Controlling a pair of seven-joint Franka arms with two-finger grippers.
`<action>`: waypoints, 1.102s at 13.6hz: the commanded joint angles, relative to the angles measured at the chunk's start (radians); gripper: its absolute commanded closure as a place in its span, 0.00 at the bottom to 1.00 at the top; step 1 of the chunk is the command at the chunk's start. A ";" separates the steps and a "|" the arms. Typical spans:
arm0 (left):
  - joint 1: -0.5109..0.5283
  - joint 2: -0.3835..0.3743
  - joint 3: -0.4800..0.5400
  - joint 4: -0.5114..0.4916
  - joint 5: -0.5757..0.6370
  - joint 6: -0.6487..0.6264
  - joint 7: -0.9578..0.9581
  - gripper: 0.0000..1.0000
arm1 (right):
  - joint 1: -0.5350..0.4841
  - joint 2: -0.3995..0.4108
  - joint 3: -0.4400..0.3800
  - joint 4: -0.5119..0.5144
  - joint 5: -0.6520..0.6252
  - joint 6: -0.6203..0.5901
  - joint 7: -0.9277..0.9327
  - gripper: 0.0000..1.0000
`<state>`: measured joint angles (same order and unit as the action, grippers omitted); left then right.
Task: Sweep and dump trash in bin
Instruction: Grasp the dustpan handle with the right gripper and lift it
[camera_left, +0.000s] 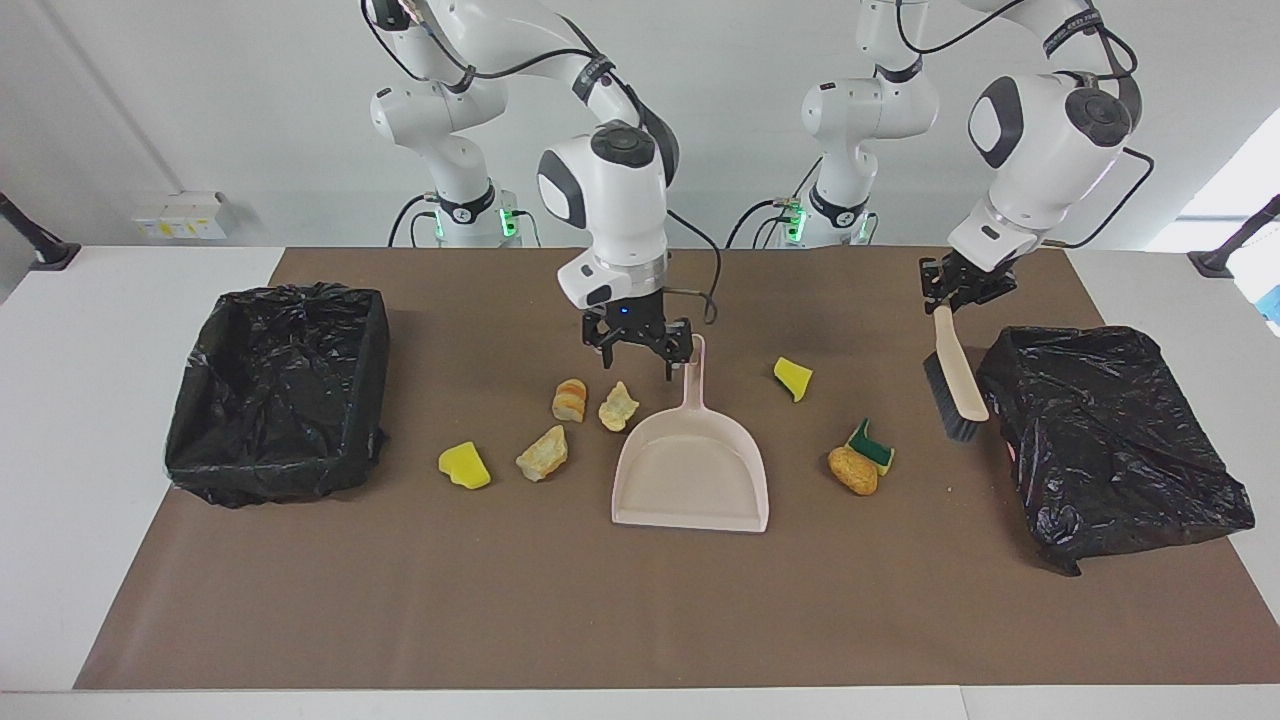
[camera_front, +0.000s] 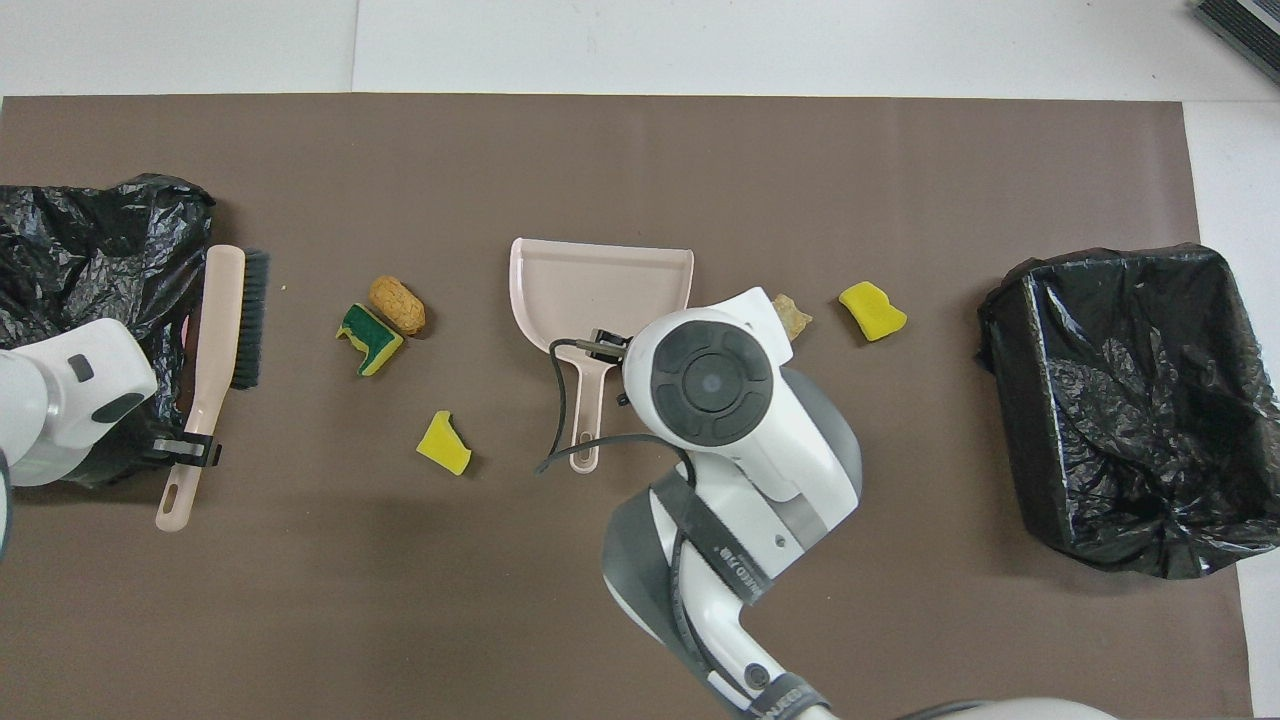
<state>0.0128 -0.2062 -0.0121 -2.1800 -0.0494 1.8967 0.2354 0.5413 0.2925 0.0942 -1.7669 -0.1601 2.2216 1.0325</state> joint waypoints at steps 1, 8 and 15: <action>0.044 0.030 -0.014 0.003 0.013 0.037 0.038 1.00 | 0.063 0.091 -0.005 0.059 -0.090 0.036 0.076 0.00; 0.049 0.053 -0.014 0.000 0.013 0.079 0.033 1.00 | 0.121 0.157 -0.005 0.066 -0.186 0.050 0.063 0.06; 0.046 0.053 -0.014 0.002 0.048 0.041 0.041 1.00 | 0.129 0.140 -0.001 0.066 -0.181 0.010 -0.014 1.00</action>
<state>0.0456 -0.1473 -0.0167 -2.1808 -0.0228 1.9550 0.2622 0.6654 0.4413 0.0930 -1.7132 -0.3381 2.2577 1.0438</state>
